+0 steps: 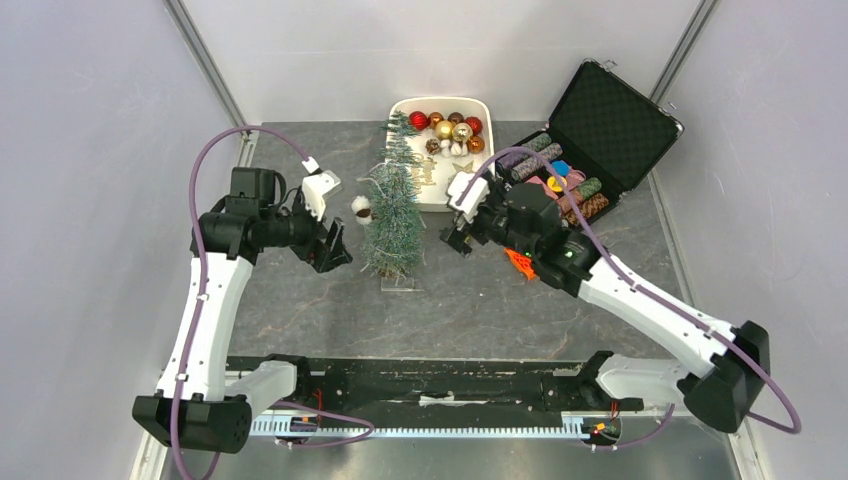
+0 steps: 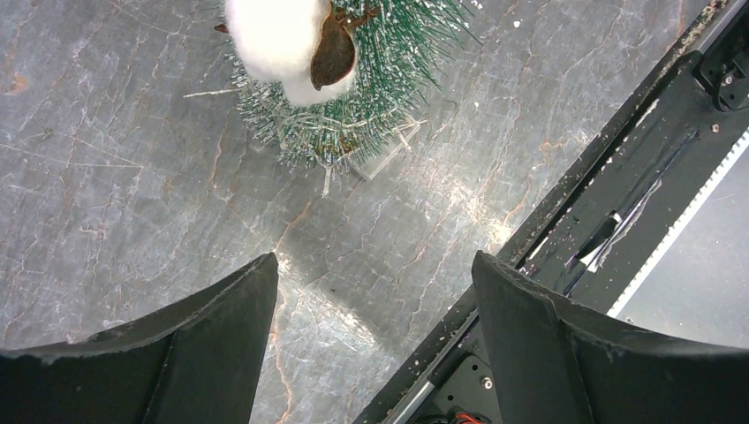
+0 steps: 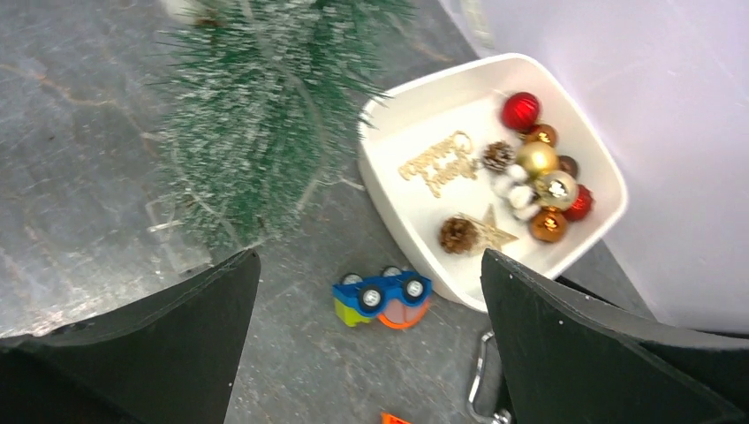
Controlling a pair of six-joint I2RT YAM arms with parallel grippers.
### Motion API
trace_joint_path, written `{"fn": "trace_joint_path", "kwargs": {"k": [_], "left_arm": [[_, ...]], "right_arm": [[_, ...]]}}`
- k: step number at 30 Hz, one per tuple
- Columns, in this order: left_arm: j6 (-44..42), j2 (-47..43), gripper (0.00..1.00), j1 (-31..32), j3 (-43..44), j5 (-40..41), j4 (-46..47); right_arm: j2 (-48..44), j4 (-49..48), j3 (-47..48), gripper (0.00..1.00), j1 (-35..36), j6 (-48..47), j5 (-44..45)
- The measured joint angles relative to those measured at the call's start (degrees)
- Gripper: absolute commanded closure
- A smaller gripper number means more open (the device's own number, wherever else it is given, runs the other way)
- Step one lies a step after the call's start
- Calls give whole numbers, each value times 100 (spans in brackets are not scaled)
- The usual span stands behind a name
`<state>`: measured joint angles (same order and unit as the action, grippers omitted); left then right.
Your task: Decorate the small christmas tree
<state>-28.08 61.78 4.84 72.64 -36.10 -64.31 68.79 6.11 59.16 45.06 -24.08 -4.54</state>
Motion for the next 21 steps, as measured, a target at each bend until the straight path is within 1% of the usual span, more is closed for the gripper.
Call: {"fn": "trace_joint_path", "kwargs": {"k": [2,5,8,11,14,17,21], "left_arm": [[2,35,13,0,0,7,13],[7,70,13,0,0,68,57],[31,85,13,-20,-9,208,249],[83,87,13,-98,-98,328,485],[142,127,13,-247,-238,409,673],[192,221,13,-389,-372,459,837],[214,391,13,-492,-431,470,979]], "right_arm": [[-175,83,0,2,-151,24,70],[-216,76,13,1,-579,188,212],[240,2,278,9,-1154,505,402],[1056,-212,804,16,-1598,828,544],[2103,-549,1528,21,-1950,1204,608],[3143,-850,2286,23,-2157,1482,597],[4470,-1233,3353,32,-2312,1902,562]]}}
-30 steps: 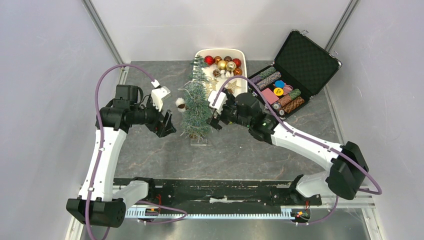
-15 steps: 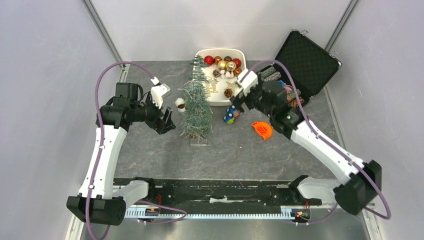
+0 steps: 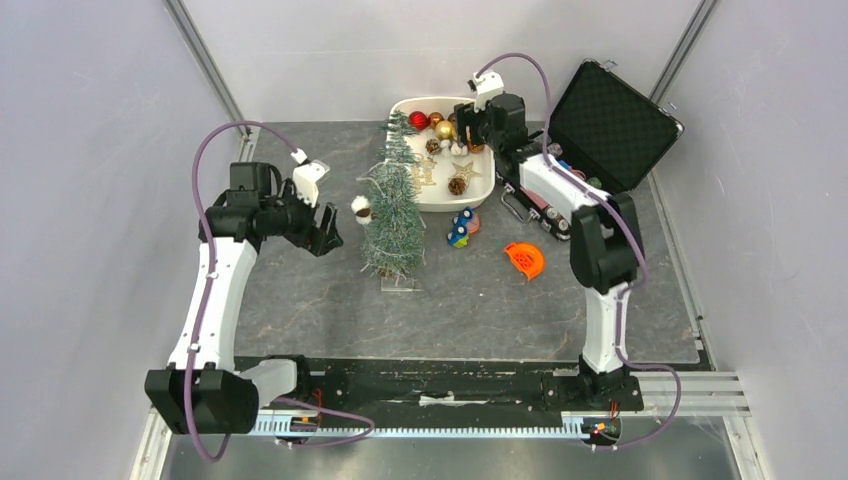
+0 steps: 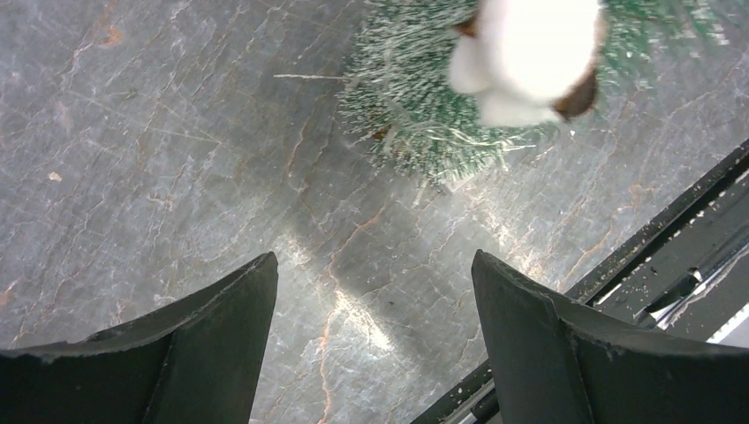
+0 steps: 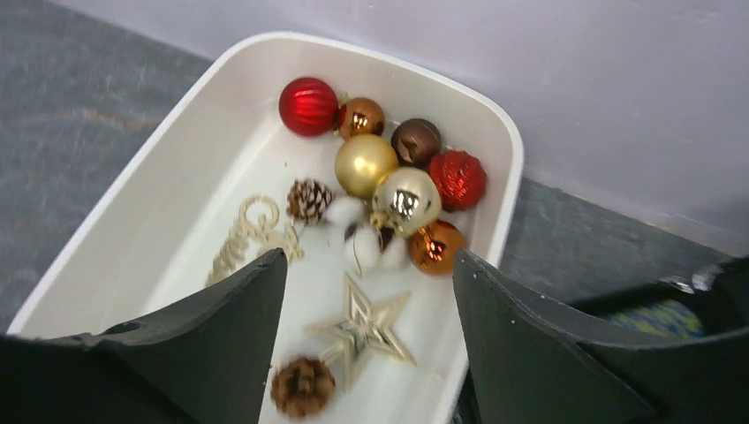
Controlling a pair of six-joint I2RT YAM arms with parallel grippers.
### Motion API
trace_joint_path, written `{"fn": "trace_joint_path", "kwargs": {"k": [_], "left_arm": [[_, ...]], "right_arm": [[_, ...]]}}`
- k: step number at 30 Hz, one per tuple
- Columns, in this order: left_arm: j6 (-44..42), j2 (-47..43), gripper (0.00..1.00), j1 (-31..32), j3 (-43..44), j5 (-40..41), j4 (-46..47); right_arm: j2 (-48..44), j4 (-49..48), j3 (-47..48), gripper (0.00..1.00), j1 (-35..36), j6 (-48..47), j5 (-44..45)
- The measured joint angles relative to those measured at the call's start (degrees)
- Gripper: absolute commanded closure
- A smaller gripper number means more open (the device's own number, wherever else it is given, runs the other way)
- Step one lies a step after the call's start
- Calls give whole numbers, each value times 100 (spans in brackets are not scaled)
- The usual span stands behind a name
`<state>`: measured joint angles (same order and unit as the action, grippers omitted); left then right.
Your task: Decorate the small christmas tree
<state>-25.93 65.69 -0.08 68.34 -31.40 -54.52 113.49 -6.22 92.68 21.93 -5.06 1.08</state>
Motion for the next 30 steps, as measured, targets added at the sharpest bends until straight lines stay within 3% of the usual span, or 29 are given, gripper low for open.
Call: {"fn": "trace_joint_path", "kwargs": {"k": [4,10,23,30], "left_arm": [[46,153,13,-227,-9,-4,125],[76,310,13,-448,-28,-46,247],[76,424,13,-581,-28,-275,262],[76,424,13,-601,-28,-382,262]], "right_arm": [[1145,-544,745,40,-160,734,-72],[1993,-1008,857,45,-330,1366,-186],[2159,-1429,525,50,-22,1456,76],[2549,-1351,981,51,-13,1558,398]]}}
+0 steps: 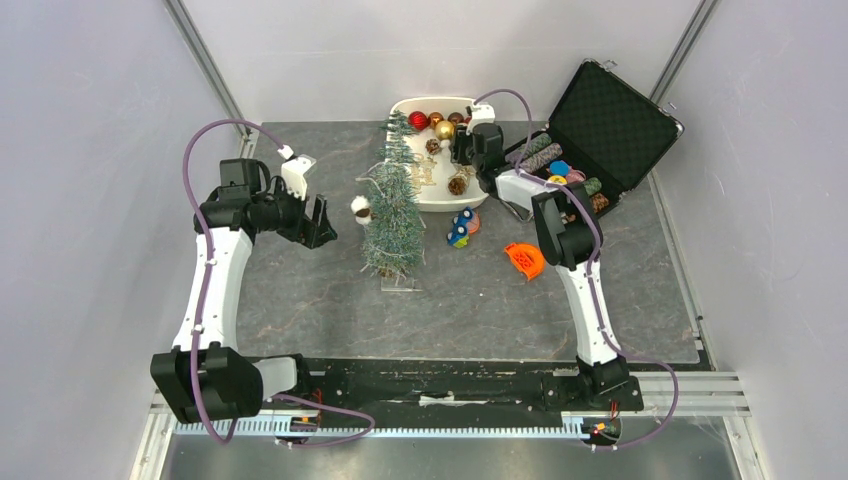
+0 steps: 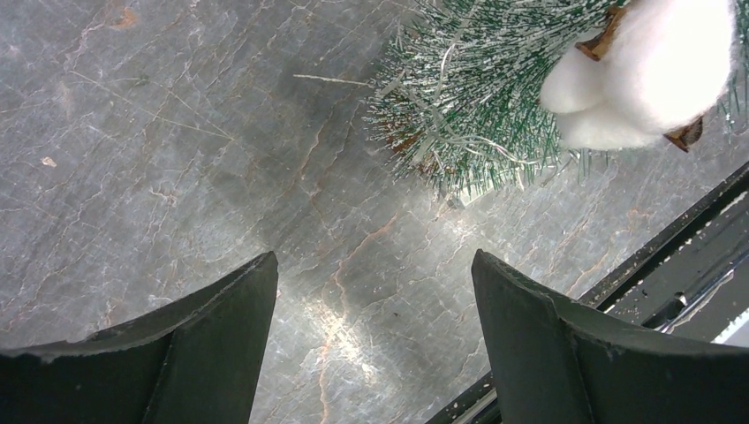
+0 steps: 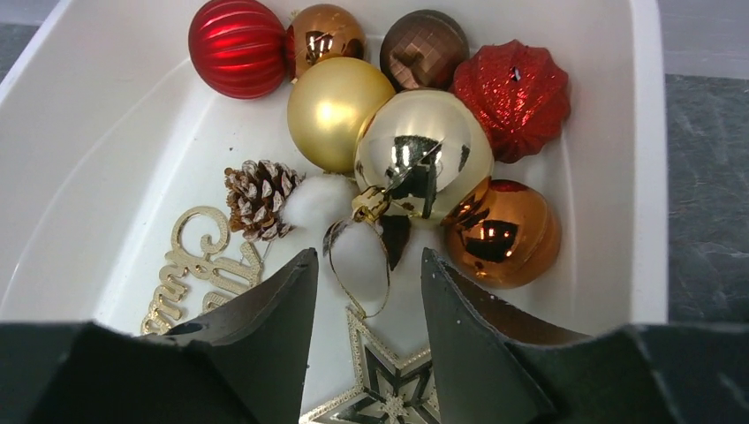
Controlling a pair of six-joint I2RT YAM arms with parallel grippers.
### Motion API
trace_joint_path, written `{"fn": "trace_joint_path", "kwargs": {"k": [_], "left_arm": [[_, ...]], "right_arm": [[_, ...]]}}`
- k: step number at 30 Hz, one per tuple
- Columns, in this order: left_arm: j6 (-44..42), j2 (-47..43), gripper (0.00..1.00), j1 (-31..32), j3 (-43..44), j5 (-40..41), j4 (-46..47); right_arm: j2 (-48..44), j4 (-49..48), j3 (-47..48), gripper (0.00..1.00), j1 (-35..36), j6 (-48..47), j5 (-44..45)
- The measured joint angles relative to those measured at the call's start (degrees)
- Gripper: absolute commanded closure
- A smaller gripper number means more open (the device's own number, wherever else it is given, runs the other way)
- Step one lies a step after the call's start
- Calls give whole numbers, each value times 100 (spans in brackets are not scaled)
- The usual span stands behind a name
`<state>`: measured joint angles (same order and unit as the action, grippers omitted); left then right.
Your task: Decorate the small christmas tree
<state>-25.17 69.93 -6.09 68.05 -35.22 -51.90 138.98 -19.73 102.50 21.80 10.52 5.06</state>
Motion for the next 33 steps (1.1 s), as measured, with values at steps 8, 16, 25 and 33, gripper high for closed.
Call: {"fn": "trace_joint_path", "kwargs": {"k": [8,16,25,33], "left_arm": [[0,2,13,-17,0,-107,0],[0,2,13,-28,0,-116,-2],[0,2,13,-33,0,-138,-2],[0,0,13,-33,0,-181,-4]], "right_arm": [[267,120,186,69,44,157,0],[330,48,254,100,57,188,-37],[-1021,-76,-1377,100,15,-105,-977],[-2861,127,-2293,100,-28,-365,-2081]]}}
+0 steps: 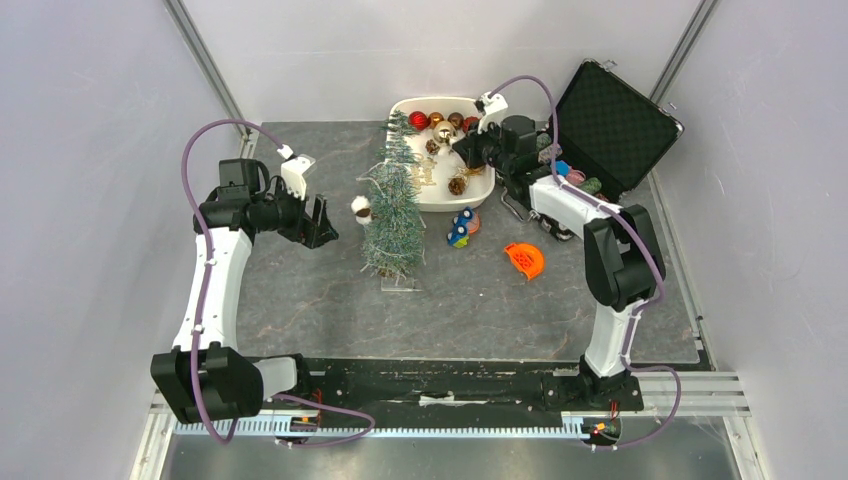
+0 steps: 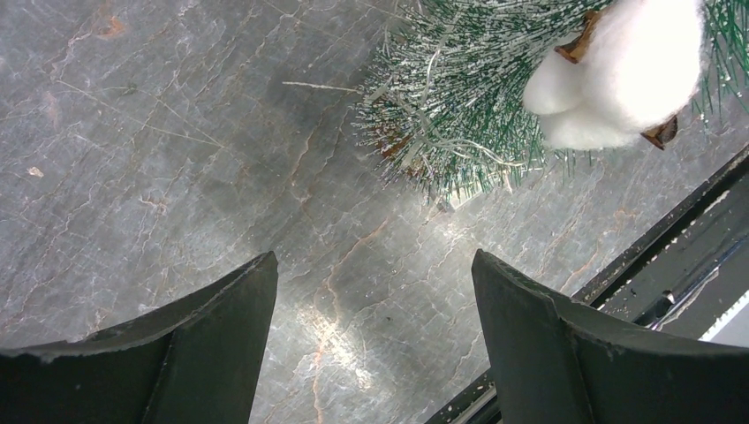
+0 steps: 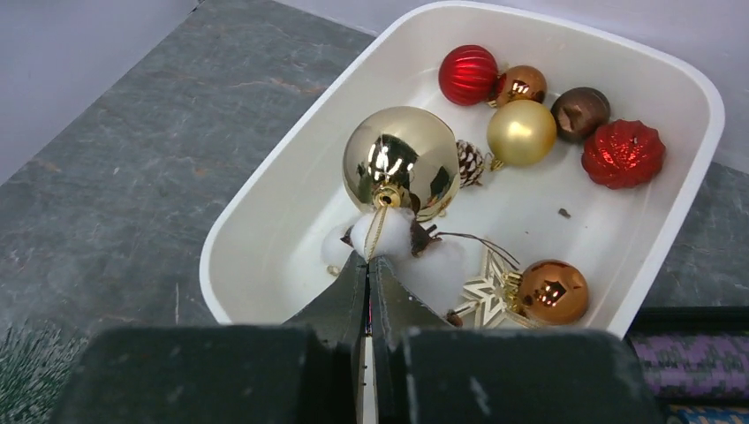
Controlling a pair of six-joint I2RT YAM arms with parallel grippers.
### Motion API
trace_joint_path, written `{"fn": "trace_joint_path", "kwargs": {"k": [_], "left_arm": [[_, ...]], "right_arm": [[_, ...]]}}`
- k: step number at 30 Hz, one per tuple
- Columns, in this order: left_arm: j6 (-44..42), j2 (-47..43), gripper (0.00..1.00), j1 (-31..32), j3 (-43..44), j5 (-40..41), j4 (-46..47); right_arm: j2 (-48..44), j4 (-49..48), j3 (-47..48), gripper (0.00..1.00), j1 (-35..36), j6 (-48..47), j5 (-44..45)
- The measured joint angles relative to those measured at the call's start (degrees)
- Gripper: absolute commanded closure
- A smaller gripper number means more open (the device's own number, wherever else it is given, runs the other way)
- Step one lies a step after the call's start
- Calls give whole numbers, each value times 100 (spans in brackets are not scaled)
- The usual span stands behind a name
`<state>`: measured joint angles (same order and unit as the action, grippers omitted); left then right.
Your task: Decorate the small christmas tree
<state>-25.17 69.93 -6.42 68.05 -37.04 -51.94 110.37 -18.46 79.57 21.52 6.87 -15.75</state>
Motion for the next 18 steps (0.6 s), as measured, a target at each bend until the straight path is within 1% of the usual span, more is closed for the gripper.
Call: {"fn": "trace_joint_path", "kwargs": {"k": [4,6,8,13,14,16,18], "left_arm": [[0,-2,13,0,0,-55,0],[0,-2,13,0,0,-59,0],[0,-2,13,0,0,-59,-2],[-2,-2,13,-4,0,-59,-9],[0,-2,13,-9,0,-61,-9],[0,-2,13,-17,0,-61,-15],[0,-2,13,-24,0,-61,-17]], "right_arm": [[-37,216,0,100,-52,-2,-332],[118,415,66,100,-101,31,-483],[437,660,334,97,-157,94,-608],[1349,1038,1071,86,-273,284,-695],[1532,1097,1231,83,-297,323,-684],[1770,1204,1462,72,-313,369,-612],[1985,1335,1692,67,-332,372,-428]]}}
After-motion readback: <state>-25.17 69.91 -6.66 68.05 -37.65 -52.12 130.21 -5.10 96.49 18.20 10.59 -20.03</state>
